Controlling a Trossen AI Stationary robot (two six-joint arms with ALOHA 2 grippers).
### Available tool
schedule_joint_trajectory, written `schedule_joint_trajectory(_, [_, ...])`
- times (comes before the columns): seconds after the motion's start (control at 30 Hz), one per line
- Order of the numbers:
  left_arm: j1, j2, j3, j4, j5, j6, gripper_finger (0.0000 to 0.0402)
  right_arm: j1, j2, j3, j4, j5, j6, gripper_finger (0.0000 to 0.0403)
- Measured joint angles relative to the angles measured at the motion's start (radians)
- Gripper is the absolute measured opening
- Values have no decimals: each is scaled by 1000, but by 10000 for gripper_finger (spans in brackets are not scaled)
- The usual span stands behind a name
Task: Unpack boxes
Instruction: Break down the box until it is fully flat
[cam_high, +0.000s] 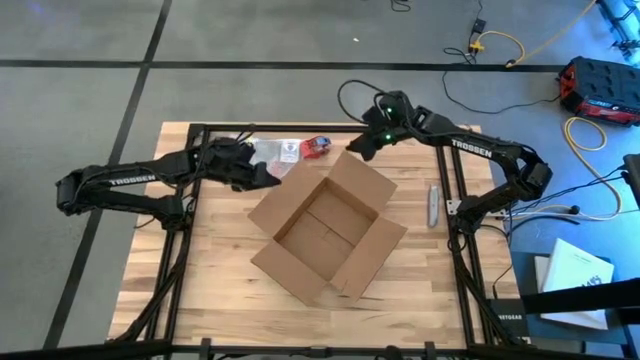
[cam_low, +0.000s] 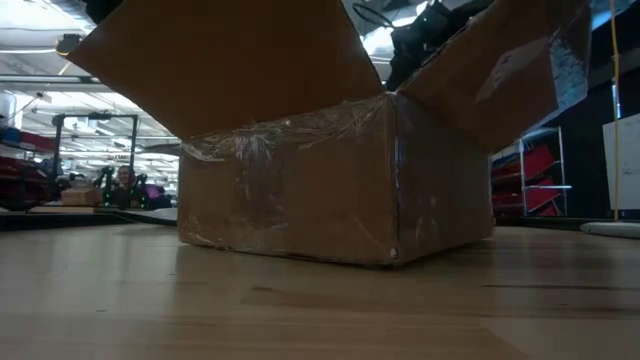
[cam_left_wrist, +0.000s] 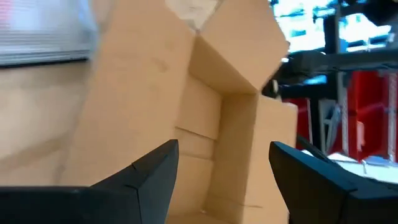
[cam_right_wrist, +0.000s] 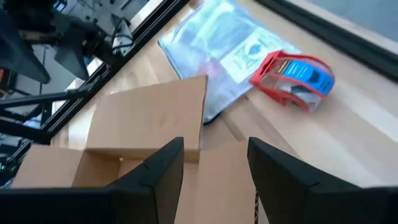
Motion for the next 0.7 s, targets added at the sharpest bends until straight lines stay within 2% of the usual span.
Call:
schedule_joint_trajectory(0.2, [32, 0, -7, 12, -44, 86, 239, 0, 0, 9, 2, 72, 13, 165])
schedule_joint_trajectory(0.3, [43, 1, -8, 82, -44, 274, 239, 0, 0, 9, 2, 86, -8, 165])
schedule_joint_trajectory(0.4, [61, 1, -8, 186, -45, 486, 239, -1, 0, 9, -1, 51, -122, 165])
schedule_joint_trajectory(0.47, [67, 1, -8, 254, -47, 590, 239, -16, -1, 10, -25, 74, -110, 165])
schedule_joint_trajectory(0.57, [65, 1, -8, 379, -46, 597, 239, -45, 5, 10, -52, 110, -65, 165])
schedule_joint_trajectory(0.7, [30, 1, -7, 437, -41, 663, 239, -60, 25, 10, -96, 84, -64, 165])
